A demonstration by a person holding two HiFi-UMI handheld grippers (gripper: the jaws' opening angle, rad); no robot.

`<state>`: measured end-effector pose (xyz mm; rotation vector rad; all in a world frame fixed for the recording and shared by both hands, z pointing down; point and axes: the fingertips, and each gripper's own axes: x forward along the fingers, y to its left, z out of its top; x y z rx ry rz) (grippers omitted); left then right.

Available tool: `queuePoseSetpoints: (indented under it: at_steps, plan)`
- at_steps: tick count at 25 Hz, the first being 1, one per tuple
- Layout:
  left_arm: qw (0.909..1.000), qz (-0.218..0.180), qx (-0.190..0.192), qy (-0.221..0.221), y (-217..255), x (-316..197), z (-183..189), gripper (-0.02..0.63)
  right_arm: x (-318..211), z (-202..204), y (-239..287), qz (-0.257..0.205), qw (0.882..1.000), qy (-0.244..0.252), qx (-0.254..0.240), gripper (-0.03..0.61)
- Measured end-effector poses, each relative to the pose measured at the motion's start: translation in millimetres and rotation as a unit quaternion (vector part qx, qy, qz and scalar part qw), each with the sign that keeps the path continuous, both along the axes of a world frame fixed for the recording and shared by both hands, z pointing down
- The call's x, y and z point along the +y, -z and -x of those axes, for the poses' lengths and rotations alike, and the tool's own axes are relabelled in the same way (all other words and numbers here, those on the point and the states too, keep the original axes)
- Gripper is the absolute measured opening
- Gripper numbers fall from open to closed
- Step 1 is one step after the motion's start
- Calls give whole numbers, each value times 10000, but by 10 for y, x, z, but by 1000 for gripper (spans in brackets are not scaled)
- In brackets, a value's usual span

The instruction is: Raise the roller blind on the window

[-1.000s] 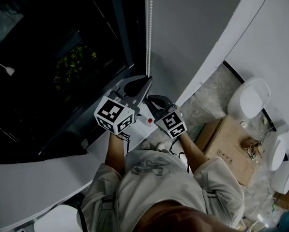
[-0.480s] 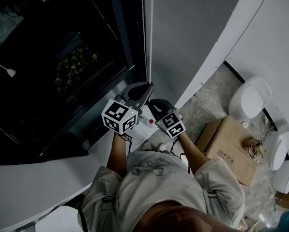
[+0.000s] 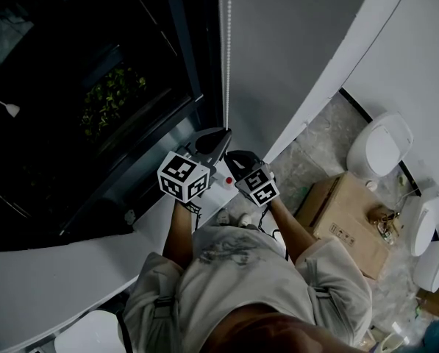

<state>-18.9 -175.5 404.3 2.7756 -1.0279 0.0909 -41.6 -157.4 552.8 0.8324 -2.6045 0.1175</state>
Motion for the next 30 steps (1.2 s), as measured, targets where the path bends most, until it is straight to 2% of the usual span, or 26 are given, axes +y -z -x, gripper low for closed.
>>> queuePoseSetpoints:
  at_steps: [12, 30]
  plan:
    - [10000, -37, 14, 80, -49, 19, -9, 11, 6, -22, -47, 27, 10000, -18, 1, 11]
    - [9990, -309, -49, 307, 10, -15, 37, 14, -16, -63, 74, -228, 9996, -142, -18, 15]
